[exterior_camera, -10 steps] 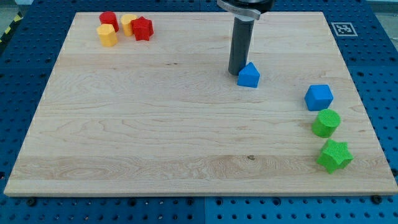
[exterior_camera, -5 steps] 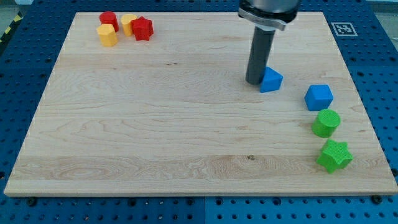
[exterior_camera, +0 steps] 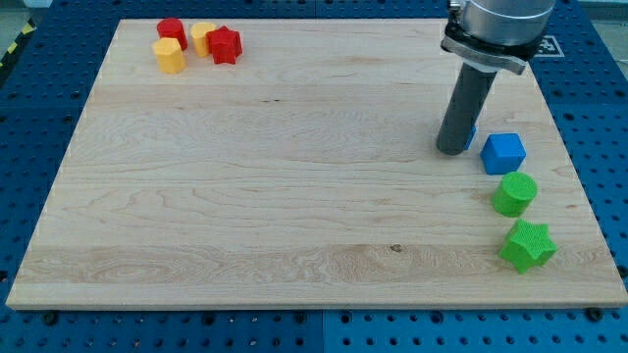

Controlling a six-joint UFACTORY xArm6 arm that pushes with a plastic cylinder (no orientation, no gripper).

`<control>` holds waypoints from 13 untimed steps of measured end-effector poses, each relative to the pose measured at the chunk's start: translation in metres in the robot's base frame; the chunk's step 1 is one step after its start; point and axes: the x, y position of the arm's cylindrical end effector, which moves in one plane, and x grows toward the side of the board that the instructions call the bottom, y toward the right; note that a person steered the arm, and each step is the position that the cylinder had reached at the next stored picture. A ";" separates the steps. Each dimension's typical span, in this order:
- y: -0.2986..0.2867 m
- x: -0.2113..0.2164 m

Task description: Slide the blue triangle to the center right side of the board

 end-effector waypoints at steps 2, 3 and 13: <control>0.031 -0.006; 0.047 -0.016; -0.028 -0.038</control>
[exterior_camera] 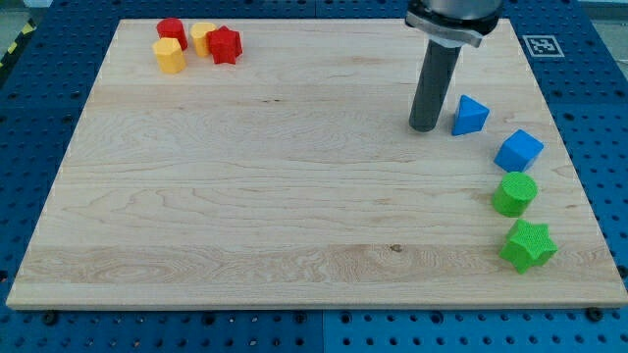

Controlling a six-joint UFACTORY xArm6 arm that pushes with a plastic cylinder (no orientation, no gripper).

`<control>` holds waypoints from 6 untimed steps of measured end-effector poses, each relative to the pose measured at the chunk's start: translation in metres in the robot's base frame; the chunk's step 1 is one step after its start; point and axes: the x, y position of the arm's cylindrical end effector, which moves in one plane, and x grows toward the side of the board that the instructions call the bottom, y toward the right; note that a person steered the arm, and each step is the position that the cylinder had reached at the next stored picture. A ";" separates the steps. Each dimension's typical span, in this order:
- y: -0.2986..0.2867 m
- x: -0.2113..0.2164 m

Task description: Slide the blue triangle to the center right side of the board

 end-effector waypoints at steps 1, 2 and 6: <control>0.008 0.000; 0.026 0.000; -0.045 -0.001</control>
